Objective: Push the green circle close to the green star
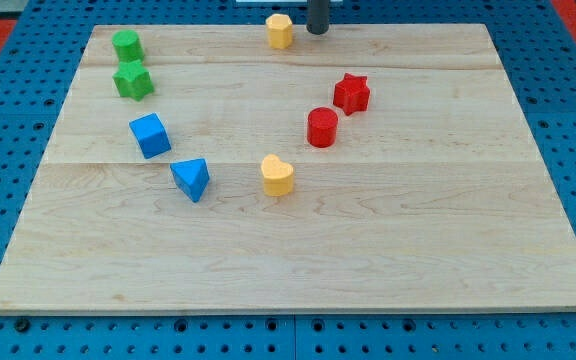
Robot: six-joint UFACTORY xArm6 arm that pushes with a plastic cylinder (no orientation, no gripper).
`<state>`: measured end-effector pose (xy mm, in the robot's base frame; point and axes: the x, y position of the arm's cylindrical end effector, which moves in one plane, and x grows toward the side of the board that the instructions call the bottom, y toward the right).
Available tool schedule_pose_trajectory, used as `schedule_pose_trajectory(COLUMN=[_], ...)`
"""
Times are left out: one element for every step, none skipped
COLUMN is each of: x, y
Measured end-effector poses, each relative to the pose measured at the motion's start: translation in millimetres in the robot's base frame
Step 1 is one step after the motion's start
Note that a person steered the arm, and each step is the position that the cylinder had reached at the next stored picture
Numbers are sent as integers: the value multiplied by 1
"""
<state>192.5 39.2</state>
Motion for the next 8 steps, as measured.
schedule_pose_trajectory(x=[1,39,96,118,141,160,163,80], y=[-35,-111,-132,-119,-194,-261,-317,-314])
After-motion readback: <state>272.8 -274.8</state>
